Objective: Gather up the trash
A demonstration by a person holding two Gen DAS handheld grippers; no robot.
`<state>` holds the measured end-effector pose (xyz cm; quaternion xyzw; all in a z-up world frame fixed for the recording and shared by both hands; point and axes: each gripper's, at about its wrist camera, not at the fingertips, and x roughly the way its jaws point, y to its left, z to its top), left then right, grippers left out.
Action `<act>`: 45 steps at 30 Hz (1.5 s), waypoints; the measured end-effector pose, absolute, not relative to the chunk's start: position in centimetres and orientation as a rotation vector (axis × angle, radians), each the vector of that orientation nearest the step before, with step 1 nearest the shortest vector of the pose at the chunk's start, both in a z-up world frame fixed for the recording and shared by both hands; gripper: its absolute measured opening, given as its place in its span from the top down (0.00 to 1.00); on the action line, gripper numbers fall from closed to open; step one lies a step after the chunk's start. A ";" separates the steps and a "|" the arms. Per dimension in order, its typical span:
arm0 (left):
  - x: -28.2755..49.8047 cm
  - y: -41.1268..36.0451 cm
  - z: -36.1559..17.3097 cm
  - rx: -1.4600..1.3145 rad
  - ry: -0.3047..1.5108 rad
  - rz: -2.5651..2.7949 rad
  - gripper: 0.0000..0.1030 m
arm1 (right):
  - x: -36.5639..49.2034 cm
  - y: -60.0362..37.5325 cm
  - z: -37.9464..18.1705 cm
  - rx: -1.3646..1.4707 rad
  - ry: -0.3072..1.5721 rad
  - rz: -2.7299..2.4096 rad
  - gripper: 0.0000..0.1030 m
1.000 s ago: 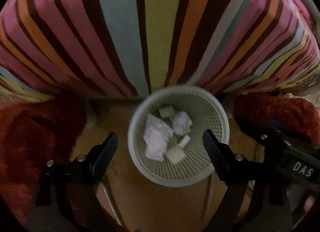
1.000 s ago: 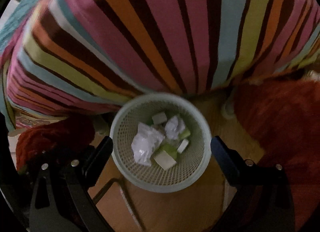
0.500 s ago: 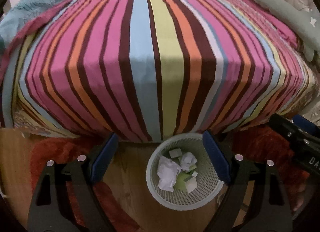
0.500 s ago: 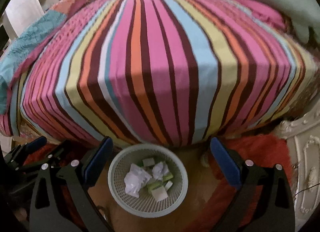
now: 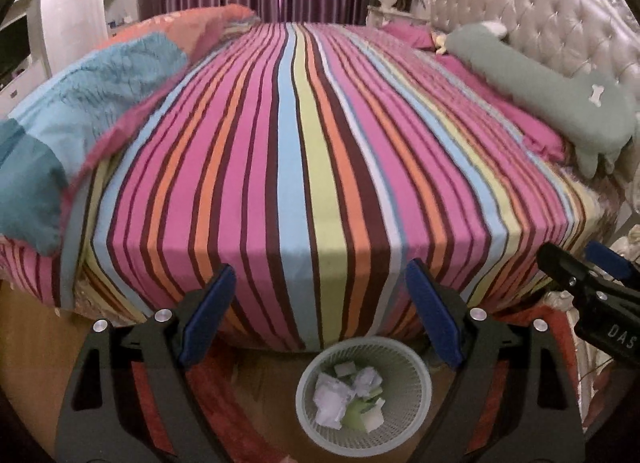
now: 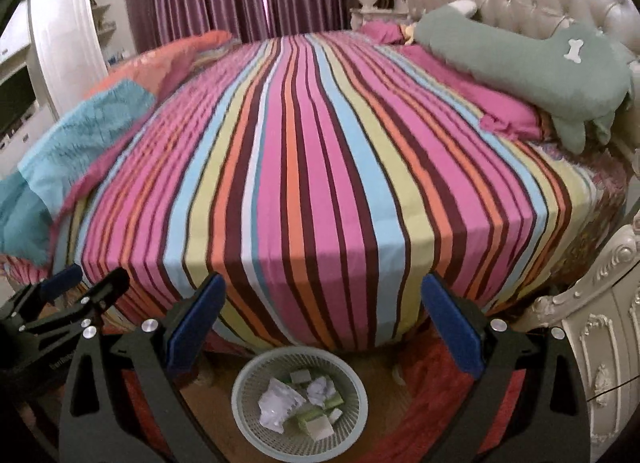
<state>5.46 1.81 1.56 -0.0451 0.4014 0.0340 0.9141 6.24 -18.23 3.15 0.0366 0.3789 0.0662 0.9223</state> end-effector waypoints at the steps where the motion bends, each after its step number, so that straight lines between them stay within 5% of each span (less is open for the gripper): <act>1: 5.3 1.6 2.0 -0.092 0.820 0.068 0.18 | 6.1 -18.3 3.6 0.078 0.769 0.136 0.09; 14: 3.5 -0.1 6.0 -0.036 0.721 0.054 0.18 | 4.8 -17.8 6.4 0.046 0.681 0.140 0.09; 45: 3.6 1.5 5.6 -0.042 0.751 0.094 0.18 | 4.5 -18.0 7.1 0.073 0.665 0.142 0.09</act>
